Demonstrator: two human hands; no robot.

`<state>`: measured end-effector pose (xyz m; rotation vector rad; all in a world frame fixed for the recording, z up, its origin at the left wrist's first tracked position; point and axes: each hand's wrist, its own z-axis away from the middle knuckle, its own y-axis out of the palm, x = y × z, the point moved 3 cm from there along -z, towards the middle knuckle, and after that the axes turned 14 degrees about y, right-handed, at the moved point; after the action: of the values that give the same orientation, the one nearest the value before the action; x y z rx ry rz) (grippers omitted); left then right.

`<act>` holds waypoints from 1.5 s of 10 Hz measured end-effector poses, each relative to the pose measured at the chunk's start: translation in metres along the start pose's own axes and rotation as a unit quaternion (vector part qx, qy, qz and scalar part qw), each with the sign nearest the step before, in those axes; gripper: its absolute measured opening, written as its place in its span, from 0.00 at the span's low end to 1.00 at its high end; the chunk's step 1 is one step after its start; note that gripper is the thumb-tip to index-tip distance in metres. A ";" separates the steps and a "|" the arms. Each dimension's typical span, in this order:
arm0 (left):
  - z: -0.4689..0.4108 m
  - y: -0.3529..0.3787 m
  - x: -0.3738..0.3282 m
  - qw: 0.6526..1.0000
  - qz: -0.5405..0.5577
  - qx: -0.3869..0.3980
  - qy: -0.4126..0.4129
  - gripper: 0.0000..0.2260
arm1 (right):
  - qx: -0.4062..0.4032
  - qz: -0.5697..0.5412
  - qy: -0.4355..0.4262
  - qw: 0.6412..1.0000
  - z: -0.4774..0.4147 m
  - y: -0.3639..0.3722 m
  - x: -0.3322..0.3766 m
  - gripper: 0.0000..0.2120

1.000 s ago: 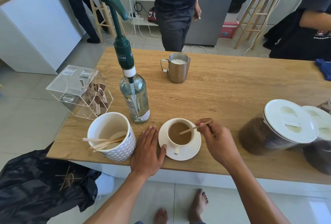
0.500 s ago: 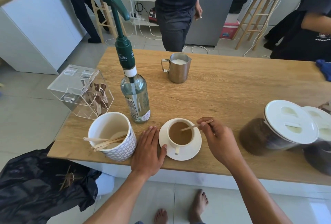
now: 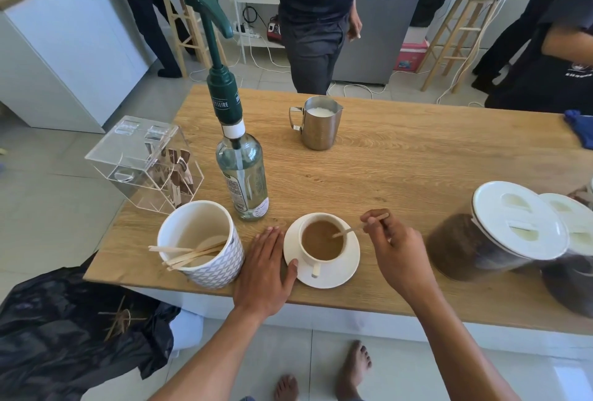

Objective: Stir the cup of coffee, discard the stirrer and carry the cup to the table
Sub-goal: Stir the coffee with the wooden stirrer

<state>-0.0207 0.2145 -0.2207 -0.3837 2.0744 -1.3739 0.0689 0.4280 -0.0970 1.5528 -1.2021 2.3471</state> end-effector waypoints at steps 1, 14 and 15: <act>0.001 0.000 0.000 1.000 0.000 0.000 0.000 0.28 | 0.045 0.009 -0.021 0.999 0.003 0.005 0.004 0.08; 0.000 0.001 -0.001 1.000 -0.009 0.003 -0.003 0.28 | -0.016 0.036 -0.041 0.998 0.003 -0.001 0.011 0.09; 0.001 0.001 -0.001 1.000 -0.007 -0.001 -0.001 0.28 | 0.016 0.033 -0.065 0.997 0.002 0.001 0.018 0.08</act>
<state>-0.0195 0.2147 -0.2216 -0.4006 2.0754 -1.3782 0.0613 0.4196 -0.0829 1.7255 -1.2651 2.3500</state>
